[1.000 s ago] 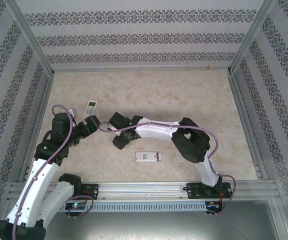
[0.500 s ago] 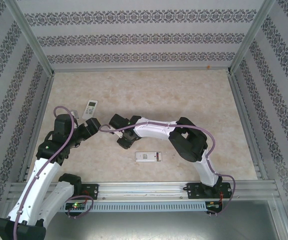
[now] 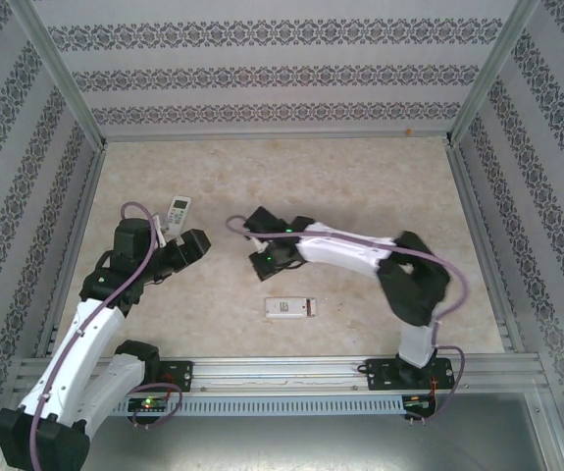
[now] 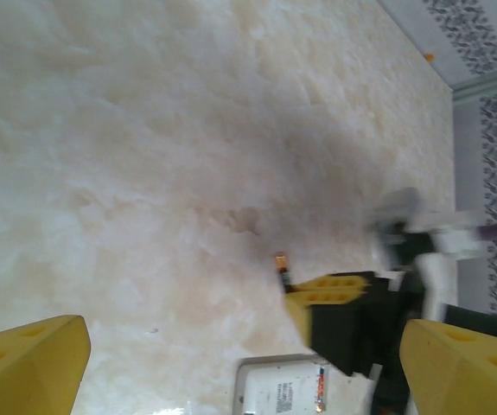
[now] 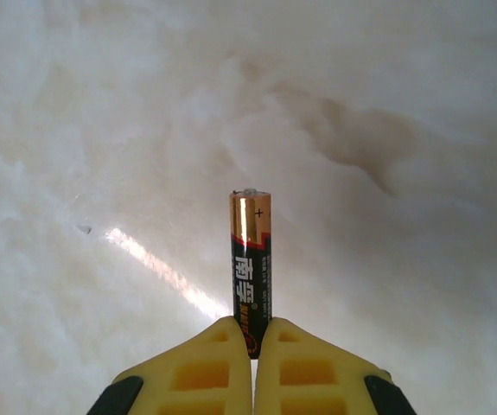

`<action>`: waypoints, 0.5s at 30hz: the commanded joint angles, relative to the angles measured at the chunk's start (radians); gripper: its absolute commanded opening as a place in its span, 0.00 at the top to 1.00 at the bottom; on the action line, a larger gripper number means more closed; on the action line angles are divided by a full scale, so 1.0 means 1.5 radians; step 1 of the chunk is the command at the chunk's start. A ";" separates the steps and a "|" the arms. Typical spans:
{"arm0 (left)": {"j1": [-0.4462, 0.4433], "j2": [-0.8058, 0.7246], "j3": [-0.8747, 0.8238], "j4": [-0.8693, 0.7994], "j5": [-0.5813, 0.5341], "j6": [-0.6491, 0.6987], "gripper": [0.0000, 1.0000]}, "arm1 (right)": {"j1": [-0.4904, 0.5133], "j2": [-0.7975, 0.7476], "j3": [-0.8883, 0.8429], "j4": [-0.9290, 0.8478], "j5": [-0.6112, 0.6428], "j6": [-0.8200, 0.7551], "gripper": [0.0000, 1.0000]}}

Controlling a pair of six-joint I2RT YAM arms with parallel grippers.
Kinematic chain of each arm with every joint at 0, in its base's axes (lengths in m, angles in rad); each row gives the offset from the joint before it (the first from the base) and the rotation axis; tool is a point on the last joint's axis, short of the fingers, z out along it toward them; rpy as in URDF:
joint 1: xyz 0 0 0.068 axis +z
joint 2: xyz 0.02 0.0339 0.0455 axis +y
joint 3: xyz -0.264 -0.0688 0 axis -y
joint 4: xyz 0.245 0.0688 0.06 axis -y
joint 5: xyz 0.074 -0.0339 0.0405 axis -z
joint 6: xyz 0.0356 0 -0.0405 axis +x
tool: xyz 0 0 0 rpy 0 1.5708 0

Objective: Load the batteries into the remote control

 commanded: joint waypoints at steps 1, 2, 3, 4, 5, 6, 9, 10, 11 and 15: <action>-0.029 0.022 -0.015 0.071 0.048 0.011 0.07 | 0.006 -0.135 -0.114 0.021 0.032 0.196 1.00; -0.048 0.037 -0.012 0.073 0.045 0.015 0.07 | 0.007 -0.178 -0.165 0.028 0.042 0.242 1.00; -0.069 0.055 -0.011 0.077 0.039 0.018 0.07 | 0.009 -0.219 -0.211 0.030 0.051 0.285 1.00; -0.090 0.068 -0.009 0.082 0.029 0.021 0.07 | 0.012 -0.254 -0.248 0.030 0.059 0.319 1.00; -0.118 0.087 -0.006 0.086 0.015 0.023 0.07 | 0.016 -0.293 -0.284 0.026 0.069 0.352 1.00; -0.149 0.108 -0.004 0.092 0.002 0.023 0.06 | 0.023 -0.328 -0.315 0.019 0.078 0.377 1.00; -0.229 0.175 0.000 0.117 -0.022 0.017 0.04 | 0.041 -0.405 -0.382 0.004 0.088 0.423 1.00; -0.249 0.194 -0.002 0.126 -0.026 0.011 0.03 | 0.045 -0.418 -0.398 0.001 0.086 0.433 1.00; -0.268 0.213 -0.005 0.137 -0.028 0.004 0.01 | 0.048 -0.429 -0.413 -0.003 0.083 0.443 1.00; -0.302 0.247 -0.029 0.176 -0.041 -0.023 0.00 | 0.055 -0.420 -0.433 0.017 0.065 0.447 1.00</action>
